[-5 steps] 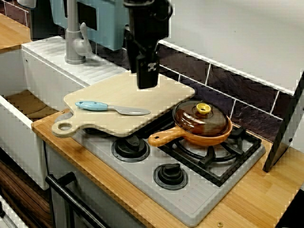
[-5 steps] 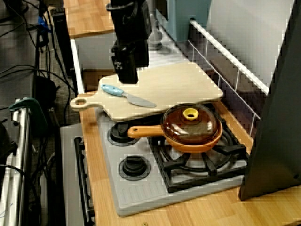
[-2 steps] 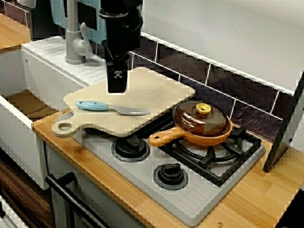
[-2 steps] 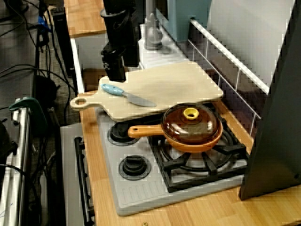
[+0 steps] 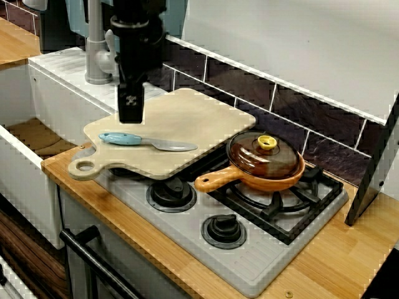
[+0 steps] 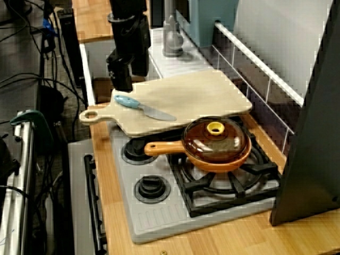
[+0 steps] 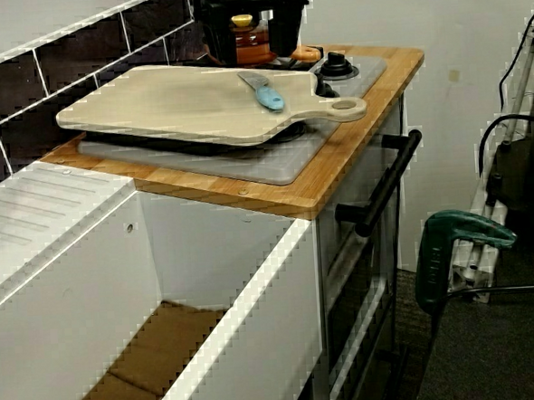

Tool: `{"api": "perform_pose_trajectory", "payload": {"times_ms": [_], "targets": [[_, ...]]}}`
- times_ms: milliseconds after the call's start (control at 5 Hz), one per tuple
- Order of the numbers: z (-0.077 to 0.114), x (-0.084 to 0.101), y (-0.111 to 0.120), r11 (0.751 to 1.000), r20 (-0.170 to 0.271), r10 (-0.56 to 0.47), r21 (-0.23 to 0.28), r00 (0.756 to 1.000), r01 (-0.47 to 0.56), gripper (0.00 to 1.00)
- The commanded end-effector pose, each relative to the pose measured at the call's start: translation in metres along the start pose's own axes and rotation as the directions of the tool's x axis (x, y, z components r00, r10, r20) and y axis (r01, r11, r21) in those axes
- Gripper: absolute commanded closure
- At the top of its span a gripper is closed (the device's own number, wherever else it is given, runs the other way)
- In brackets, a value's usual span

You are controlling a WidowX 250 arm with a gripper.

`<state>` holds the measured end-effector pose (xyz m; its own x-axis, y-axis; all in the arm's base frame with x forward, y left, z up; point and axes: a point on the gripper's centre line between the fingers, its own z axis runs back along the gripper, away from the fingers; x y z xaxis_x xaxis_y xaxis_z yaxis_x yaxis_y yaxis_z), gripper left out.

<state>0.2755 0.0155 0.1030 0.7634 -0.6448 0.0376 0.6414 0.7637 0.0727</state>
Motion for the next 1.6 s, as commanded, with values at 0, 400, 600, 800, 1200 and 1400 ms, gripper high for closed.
{"api": "perform_pose_trajectory", "payload": {"times_ms": [0,400,600,800,1200,1400], "targets": [[0.004,-0.011,-0.001,0.997,0.042,-0.054,0.051,0.998,0.052,0.0],[-0.008,-0.016,-0.003,0.999,0.055,0.004,0.035,0.998,-0.006,0.0],[-0.012,-0.015,-0.003,0.997,0.072,0.038,0.06,0.997,-0.043,0.0],[-0.019,-0.014,-0.003,0.994,0.09,0.073,0.071,0.993,-0.079,0.0],[-0.025,-0.012,-0.002,0.989,0.099,0.096,0.099,0.99,-0.105,0.64],[-0.025,-0.013,-0.003,0.991,0.118,0.091,0.091,0.989,-0.102,1.0]]}}
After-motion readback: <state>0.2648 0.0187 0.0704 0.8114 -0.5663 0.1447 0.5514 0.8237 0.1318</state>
